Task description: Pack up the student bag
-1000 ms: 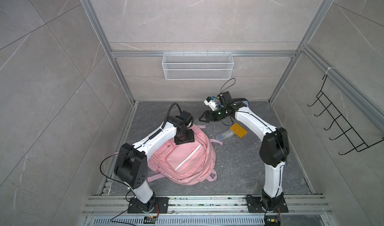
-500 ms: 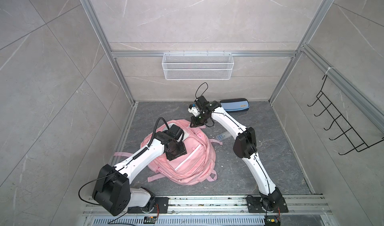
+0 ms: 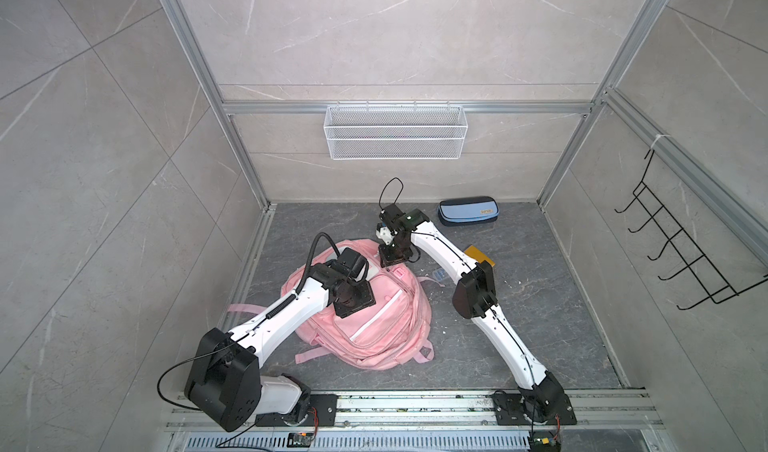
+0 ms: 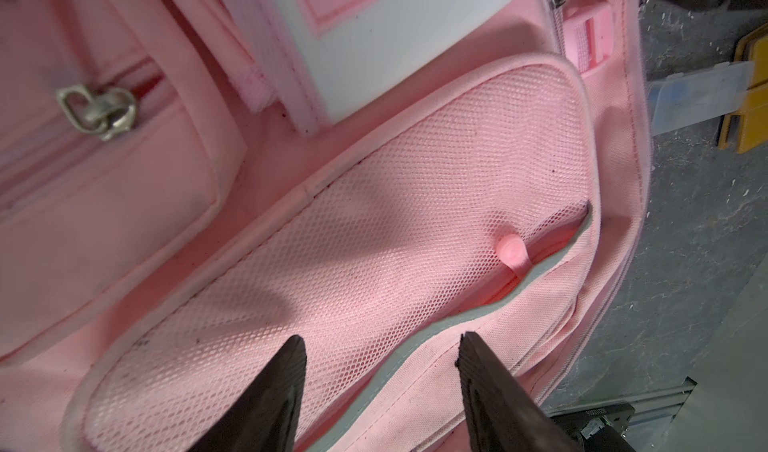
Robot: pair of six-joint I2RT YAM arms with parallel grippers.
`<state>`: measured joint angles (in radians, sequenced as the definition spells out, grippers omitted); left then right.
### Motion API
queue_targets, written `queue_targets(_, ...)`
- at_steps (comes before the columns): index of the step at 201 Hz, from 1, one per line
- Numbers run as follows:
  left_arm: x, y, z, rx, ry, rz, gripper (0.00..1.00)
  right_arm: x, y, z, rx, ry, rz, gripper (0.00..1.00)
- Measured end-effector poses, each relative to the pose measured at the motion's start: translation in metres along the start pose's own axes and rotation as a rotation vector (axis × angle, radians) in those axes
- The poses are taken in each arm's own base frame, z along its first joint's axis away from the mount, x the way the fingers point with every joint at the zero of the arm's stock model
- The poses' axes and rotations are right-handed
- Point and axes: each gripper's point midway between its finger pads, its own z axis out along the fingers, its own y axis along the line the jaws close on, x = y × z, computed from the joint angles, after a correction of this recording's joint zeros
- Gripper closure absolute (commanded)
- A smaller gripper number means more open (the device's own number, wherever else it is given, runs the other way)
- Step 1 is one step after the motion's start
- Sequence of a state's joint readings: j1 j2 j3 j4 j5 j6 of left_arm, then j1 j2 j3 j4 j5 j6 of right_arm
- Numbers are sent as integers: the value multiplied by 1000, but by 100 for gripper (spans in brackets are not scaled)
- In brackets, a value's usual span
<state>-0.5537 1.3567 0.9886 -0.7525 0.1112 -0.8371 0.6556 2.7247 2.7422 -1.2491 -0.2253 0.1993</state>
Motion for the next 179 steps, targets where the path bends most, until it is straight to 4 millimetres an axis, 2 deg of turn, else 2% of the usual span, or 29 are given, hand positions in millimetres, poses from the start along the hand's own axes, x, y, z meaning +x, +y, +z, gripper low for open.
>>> queue_targets(58,0,1,6,7,-5,5,39,0,5,2,2,-4,5,76)
queue_targets(100,0,1,7,7,-8,13,39,0,7,2,1,-5,16,78)
queue_targets(142,0,2,7,6,-9,21,39,-2,9,2,-20,-8,47,100)
queue_targets(179,0,4,7,-3,-7,57,35,-4,9,0,-69,-11,29,100)
